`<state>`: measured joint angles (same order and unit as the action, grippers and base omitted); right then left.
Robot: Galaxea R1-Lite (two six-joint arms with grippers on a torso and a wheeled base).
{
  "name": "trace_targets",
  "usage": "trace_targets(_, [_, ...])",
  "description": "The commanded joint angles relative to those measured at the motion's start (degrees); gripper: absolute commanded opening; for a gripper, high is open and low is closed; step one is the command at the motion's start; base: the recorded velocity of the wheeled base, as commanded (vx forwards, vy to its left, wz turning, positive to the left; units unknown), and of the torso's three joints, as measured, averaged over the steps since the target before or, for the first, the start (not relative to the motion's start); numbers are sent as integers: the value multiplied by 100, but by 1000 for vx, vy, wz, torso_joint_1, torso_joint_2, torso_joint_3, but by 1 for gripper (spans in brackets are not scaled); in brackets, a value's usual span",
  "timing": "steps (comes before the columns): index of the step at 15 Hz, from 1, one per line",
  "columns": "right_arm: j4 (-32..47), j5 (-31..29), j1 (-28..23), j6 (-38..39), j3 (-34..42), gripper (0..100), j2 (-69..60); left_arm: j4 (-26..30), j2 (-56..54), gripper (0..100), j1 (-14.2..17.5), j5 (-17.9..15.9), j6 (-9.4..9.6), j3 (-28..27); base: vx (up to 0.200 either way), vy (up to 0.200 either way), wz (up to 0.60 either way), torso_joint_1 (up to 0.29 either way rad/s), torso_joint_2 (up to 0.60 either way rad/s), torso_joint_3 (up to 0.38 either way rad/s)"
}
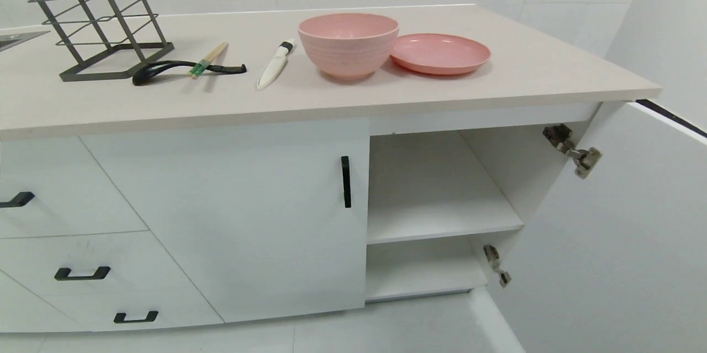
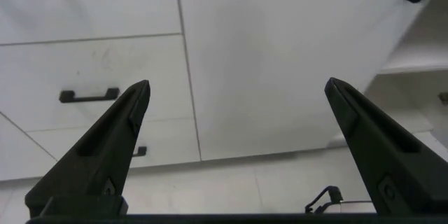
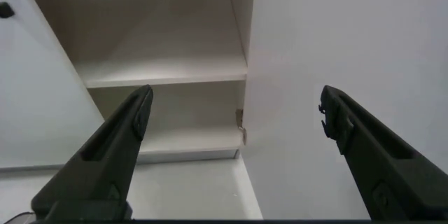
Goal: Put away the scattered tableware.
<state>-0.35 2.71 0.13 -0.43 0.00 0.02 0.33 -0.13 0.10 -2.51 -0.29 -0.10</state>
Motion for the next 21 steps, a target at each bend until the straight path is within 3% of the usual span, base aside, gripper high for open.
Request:
trace_targets(1, [0,-7,-5,-1,0,100,-2,-7,22,100,-1,5,-15,1,0,0,0,0,0,0])
trace_targets(6, [0,-7,-13,8,0,100,-2,2,22,100,-1,5,-6,1,0,0,0,39,-125,-108])
trace_targets(21, [0,-7,-13,8,0,100,-2,2,22,100,-1,-4,12,1,0,0,0,185,-474,-283])
